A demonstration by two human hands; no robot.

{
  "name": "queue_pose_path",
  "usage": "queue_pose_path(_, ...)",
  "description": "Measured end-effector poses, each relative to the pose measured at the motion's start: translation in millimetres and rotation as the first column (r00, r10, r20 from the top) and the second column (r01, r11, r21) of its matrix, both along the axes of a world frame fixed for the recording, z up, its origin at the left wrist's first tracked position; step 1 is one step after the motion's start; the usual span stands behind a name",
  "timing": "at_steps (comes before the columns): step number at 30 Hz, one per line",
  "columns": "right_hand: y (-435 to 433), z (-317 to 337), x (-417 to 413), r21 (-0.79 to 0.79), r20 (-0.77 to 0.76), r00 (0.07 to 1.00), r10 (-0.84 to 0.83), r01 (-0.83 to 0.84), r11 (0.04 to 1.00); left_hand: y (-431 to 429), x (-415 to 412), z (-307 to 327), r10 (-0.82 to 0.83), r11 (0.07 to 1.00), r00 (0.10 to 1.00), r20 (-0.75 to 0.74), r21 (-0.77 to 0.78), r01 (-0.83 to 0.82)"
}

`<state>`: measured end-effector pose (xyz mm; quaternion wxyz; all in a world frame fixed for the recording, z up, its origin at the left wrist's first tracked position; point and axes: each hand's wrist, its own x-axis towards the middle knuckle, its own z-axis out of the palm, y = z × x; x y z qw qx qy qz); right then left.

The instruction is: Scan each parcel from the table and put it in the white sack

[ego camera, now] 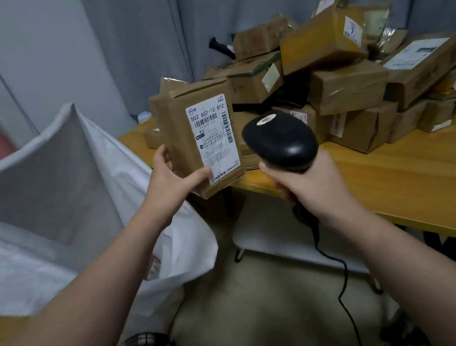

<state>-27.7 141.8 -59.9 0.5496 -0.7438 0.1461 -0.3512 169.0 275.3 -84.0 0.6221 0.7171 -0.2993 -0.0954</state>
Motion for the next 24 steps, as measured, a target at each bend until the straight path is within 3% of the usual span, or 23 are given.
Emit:
queue_pose_path(9, 25.9, 12.2, 13.2, 0.091, -0.022, 0.998, 0.058, -0.056, 0.994, -15.3, 19.4, 9.3, -0.022, 0.999, 0.999, 0.044, 0.048, 0.02)
queue_pose_path(24, 25.7, 3.0, 5.9, 0.091, -0.024, 0.995, 0.093, -0.091, 0.992, -8.3, 15.6, 1.8, 0.021, 0.998, 0.999, 0.034, 0.066, -0.023)
